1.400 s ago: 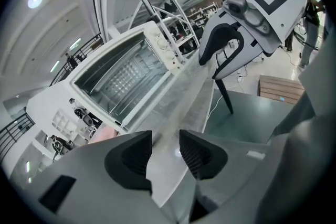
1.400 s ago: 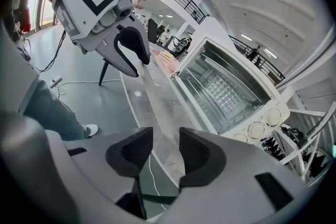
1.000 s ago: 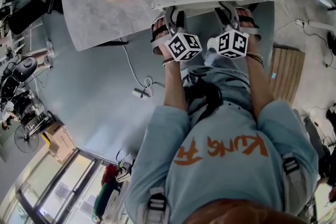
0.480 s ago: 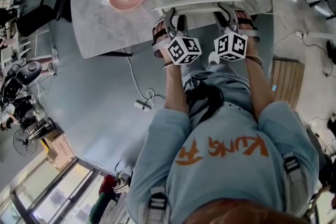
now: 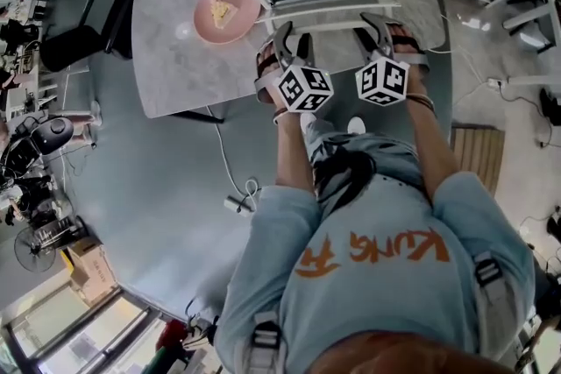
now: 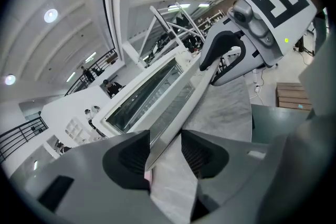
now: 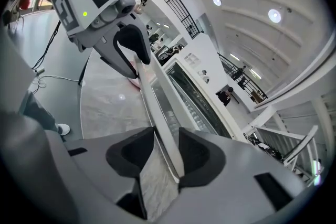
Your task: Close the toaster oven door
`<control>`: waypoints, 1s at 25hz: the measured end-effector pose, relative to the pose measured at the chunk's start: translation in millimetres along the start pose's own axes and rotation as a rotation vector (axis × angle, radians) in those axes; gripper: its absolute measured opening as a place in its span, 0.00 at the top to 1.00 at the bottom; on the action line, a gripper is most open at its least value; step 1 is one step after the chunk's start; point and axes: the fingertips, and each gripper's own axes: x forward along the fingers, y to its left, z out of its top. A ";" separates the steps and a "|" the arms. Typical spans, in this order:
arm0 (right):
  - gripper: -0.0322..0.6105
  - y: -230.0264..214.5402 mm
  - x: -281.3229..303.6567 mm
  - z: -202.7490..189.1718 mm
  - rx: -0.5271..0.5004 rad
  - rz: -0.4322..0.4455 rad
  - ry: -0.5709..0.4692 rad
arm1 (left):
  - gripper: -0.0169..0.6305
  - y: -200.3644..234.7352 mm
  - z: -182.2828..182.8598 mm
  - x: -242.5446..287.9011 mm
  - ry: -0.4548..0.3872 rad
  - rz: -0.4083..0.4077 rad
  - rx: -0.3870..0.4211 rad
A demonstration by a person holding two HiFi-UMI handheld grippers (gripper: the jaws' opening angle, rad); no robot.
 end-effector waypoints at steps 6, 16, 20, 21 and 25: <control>0.71 -20.3 9.4 9.6 -0.006 -0.043 0.015 | 0.71 20.0 11.9 6.0 -0.008 -0.031 0.002; 0.70 -55.1 29.7 13.0 -0.049 -0.102 0.023 | 0.69 44.0 35.3 24.8 -0.024 -0.024 -0.007; 0.70 -71.0 40.6 18.0 -0.070 -0.120 0.010 | 0.69 58.0 43.6 34.1 -0.043 -0.022 -0.014; 0.70 -74.0 43.2 18.3 -0.071 -0.125 0.004 | 0.68 60.4 45.3 36.4 -0.048 -0.025 -0.020; 0.70 -86.7 54.2 20.7 -0.072 -0.144 -0.009 | 0.68 71.5 52.7 46.6 -0.068 -0.046 -0.027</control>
